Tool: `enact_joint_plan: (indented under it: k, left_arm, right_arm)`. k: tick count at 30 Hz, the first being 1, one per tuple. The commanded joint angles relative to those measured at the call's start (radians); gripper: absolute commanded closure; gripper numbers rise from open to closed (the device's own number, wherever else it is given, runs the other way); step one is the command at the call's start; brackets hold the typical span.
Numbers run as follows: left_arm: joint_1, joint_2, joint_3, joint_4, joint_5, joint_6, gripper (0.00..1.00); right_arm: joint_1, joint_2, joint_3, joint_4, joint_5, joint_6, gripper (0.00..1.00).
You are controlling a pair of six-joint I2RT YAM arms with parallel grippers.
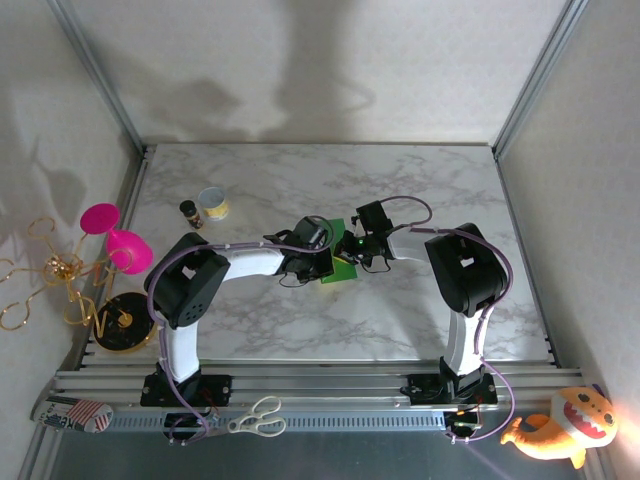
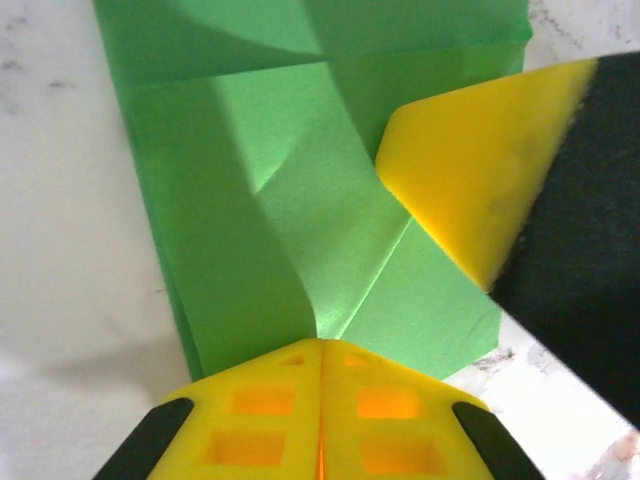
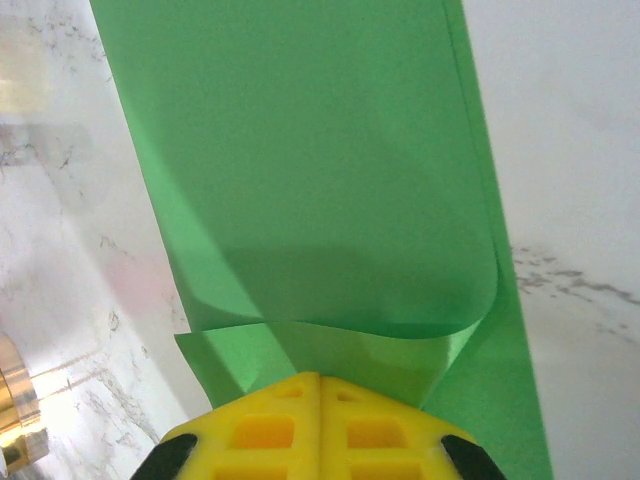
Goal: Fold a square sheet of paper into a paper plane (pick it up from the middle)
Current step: Fold the triangle a second time at the center of the table.
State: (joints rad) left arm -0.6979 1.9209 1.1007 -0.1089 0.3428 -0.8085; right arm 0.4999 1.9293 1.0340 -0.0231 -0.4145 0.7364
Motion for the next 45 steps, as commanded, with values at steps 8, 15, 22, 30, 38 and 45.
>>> enact_joint_plan:
  k: [8,15,22,30,38,45]
  left_arm:
    - [0.001,0.012,-0.051,-0.056,-0.012,0.040,0.95]
    - [0.000,-0.016,-0.089,-0.118,0.030,0.123,0.98]
    - [0.000,-0.040,-0.104,-0.224,0.029,0.215,0.99]
    - [0.003,-0.096,-0.069,-0.314,0.003,0.269,1.00]
    - [0.026,-0.197,-0.021,-0.169,-0.025,0.148,1.00]
    - [0.023,-0.103,-0.020,0.027,0.049,-0.001,1.00]
  right_arm:
    - [-0.010,0.095,-0.043,-0.170,0.169,-0.002,0.95]
    - [-0.011,0.101,-0.037,-0.176,0.168,-0.005,0.96]
    - [-0.011,0.106,-0.032,-0.179,0.169,-0.005,0.96]
    - [-0.010,0.103,-0.032,-0.176,0.164,-0.004,0.96]
    - [-0.011,0.096,-0.032,-0.169,0.157,0.008,0.96]
    - [-0.011,0.100,-0.029,-0.159,0.144,0.021,0.96]
